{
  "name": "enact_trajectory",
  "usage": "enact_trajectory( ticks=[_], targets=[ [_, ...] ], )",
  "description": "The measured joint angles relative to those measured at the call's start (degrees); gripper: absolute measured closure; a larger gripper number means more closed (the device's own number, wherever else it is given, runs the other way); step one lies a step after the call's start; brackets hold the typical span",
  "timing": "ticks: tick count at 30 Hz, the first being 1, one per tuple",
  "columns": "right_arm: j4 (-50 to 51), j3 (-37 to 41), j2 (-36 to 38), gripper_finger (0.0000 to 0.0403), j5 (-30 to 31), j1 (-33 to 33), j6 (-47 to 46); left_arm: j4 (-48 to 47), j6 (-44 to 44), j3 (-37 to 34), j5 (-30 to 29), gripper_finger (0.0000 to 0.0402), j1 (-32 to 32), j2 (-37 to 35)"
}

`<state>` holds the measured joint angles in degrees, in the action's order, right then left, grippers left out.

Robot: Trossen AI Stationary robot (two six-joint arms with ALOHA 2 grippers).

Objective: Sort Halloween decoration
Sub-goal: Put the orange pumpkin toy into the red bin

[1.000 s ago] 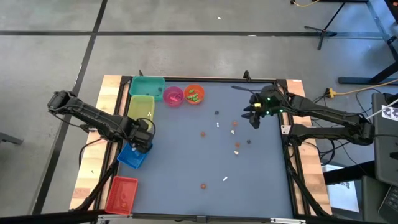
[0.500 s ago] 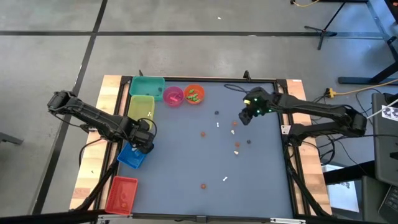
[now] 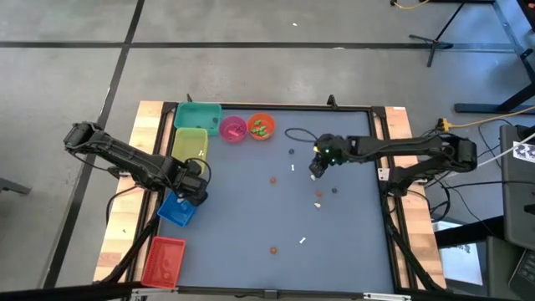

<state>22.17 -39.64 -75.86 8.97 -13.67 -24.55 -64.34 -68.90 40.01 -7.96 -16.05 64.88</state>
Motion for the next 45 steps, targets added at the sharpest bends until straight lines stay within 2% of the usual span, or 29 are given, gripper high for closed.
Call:
enact_trajectory(
  ticks=[4, 16, 32, 45],
  targets=[
    [0.26, 0.00, -2.05, 0.0223, 3.03, 2.25, -3.56, 0.48, 0.00, 0.00, -0.11, 0.0219, 0.00, 0.00],
    [0.22, 0.00, -7.66, 0.0224, 3.04, 3.54, -4.14, 0.99, 0.00, 0.00, -0.13, 0.0219, 0.00, 0.00],
    [0.11, 0.00, -8.77, 0.0224, 3.02, 3.58, -4.12, 1.02, 0.00, 0.02, -0.13, 0.0219, 0.00, 0.00],
    [-2.91, -0.14, -13.48, 0.0224, 1.96, 3.58, -3.74, 1.32, 0.03, 0.04, -0.22, 0.0219, 0.00, 0.00]
  ],
)
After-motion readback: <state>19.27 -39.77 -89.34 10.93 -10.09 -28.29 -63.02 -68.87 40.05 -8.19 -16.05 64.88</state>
